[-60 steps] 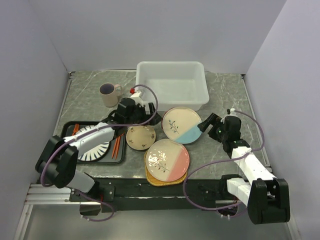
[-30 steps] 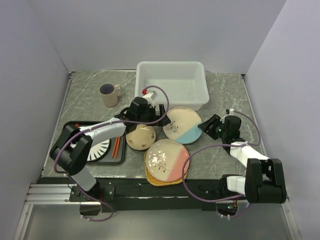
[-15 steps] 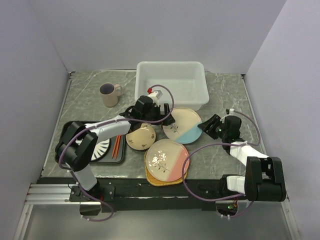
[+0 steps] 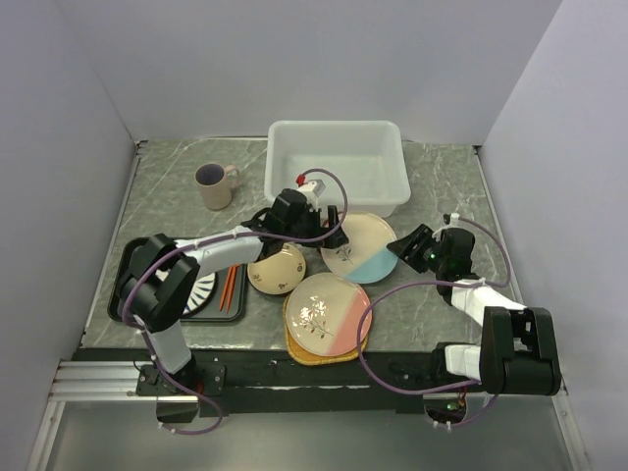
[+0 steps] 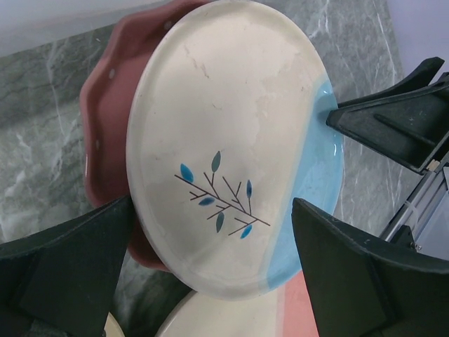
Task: Place the plates into the plastic bin on the countertop
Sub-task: Pick up the plate at the center of the board.
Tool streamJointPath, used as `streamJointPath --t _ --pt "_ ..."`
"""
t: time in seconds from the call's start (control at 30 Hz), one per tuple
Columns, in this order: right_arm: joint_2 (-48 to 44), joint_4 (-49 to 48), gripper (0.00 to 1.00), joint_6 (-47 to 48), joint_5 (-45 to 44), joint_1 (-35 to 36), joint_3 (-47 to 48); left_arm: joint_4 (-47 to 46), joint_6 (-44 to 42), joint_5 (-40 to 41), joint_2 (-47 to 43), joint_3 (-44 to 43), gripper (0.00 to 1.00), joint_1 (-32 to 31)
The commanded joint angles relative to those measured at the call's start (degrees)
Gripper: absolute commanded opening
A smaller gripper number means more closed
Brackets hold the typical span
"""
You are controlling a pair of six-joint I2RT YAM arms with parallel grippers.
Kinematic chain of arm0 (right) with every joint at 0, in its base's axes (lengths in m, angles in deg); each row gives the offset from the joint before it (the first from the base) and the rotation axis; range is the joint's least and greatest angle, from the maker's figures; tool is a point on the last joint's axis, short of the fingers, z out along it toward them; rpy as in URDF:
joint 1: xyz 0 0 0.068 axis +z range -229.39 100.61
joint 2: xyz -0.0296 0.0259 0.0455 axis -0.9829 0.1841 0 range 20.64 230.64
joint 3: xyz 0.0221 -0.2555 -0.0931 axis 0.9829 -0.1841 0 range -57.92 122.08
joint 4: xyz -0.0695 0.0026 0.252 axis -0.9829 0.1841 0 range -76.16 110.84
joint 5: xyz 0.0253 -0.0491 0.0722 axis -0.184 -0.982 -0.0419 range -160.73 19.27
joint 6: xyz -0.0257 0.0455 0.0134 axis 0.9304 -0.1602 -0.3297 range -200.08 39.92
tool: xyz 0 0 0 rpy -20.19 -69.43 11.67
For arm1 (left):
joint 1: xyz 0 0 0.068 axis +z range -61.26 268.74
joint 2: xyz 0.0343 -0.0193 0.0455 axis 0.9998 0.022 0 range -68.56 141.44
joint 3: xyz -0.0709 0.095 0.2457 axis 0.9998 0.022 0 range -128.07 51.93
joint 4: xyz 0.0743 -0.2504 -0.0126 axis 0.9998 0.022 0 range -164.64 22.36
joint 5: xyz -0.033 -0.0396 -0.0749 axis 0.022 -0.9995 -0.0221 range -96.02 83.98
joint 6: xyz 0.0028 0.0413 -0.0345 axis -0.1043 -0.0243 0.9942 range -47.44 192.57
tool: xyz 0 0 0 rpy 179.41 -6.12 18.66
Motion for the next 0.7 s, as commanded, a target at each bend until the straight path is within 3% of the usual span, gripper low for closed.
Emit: streamJointPath --t 0.0,0.67 --pt "0.1 -4.5 0.59 -0.3 2.9 -0.4 -0.8 -1.9 0.7 -2.3 -0.1 -2.6 0.98 -1.0" --pt "0.7 -5.7 0.55 -1.7 8.9 -0.8 -2.8 0.8 -0.2 -0.8 1.6 -4.5 0.99 -1.7"
